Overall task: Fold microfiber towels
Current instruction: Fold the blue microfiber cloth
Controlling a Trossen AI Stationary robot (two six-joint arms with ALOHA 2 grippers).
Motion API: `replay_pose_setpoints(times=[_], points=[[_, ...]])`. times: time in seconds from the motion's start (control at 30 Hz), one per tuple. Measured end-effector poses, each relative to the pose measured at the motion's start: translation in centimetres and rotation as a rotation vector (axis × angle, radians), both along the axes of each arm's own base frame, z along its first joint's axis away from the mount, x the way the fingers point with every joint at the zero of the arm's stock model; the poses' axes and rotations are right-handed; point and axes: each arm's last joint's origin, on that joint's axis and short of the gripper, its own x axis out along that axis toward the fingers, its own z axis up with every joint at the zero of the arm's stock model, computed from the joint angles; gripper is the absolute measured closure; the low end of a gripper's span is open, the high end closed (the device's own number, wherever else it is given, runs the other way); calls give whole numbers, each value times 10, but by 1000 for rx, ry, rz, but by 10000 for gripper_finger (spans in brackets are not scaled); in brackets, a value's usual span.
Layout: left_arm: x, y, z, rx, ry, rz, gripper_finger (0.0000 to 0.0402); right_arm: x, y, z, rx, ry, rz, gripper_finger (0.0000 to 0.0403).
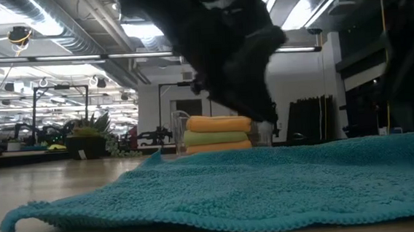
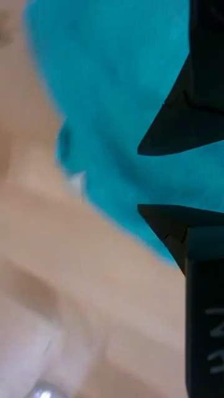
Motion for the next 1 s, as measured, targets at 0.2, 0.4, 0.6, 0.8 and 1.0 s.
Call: replay_pose_setpoints(times=[0.2, 0.4, 0.6, 0.8, 1.0], points=[[-8, -39, -2, -93, 0, -111, 272, 12, -28, -2, -31, 8, -157, 134], [-17, -69, -26, -151, 39, -111, 272, 23, -59, -19, -3, 32, -237, 134], [-25, -89, -29, -208, 27, -94, 272, 26, -81, -36, 29, 70, -235, 134], [-29, -99, -29, -220, 19, -109, 272, 19, -102, -50, -22, 138, -253, 134], [-32, -106, -41, -275, 58, -94, 272, 14, -121, -57, -94, 184, -261, 134]])
